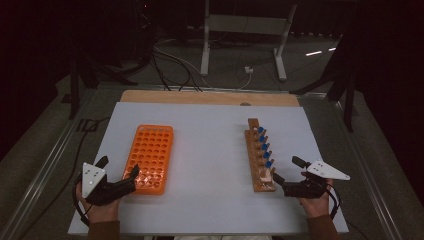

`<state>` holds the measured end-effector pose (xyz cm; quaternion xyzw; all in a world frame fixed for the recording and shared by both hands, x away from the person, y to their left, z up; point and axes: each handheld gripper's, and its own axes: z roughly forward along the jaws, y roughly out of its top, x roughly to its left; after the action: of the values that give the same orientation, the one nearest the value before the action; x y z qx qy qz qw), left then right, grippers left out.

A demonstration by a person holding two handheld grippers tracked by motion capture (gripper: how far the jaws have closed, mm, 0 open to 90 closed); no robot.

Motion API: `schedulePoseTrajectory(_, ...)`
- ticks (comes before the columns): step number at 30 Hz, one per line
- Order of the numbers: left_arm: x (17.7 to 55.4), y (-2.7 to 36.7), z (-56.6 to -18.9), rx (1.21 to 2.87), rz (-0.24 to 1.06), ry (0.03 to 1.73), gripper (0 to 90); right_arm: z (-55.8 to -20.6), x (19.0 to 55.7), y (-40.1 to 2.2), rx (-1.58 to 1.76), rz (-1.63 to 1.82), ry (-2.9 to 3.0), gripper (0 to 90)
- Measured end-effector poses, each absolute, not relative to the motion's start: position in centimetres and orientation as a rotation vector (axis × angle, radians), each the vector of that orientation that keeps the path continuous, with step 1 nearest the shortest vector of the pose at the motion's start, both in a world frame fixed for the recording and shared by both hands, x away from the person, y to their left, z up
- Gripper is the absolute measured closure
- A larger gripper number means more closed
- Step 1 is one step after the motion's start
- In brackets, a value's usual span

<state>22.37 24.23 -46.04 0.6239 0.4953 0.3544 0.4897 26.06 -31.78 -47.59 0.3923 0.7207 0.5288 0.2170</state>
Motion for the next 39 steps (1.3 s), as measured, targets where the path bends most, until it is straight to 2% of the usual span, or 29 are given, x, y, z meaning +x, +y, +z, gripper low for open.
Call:
schedulePoseTrajectory(22,22.4,23.9,-46.1,1.538,0.857,1.198,1.2,-46.1,25.9,-31.9,1.067,1.500,1.998,0.2)
schedulePoseTrajectory(27,22.5,23.8,-46.2,1.547,0.855,1.194,1.2,-45.9,25.8,-31.4,1.045,1.499,2.019,4.6)
schedulePoseTrajectory(31,22.6,23.5,-46.3,1.566,0.854,1.187,1.2,-45.7,25.7,-30.7,1.043,1.456,2.055,13.0)
schedulePoseTrajectory(36,22.6,23.3,-46.3,1.579,0.858,1.180,1.2,-45.7,25.6,-30.0,1.009,1.437,2.097,18.4)
schedulePoseTrajectory(37,22.7,23.3,-46.4,1.580,0.854,1.179,1.2,-45.7,25.4,-29.5,0.977,1.425,2.109,28.8)
schedulePoseTrajectory(39,22.7,23.3,-46.4,1.581,0.853,1.178,1.2,-45.7,25.3,-29.2,0.933,1.432,2.132,41.0)
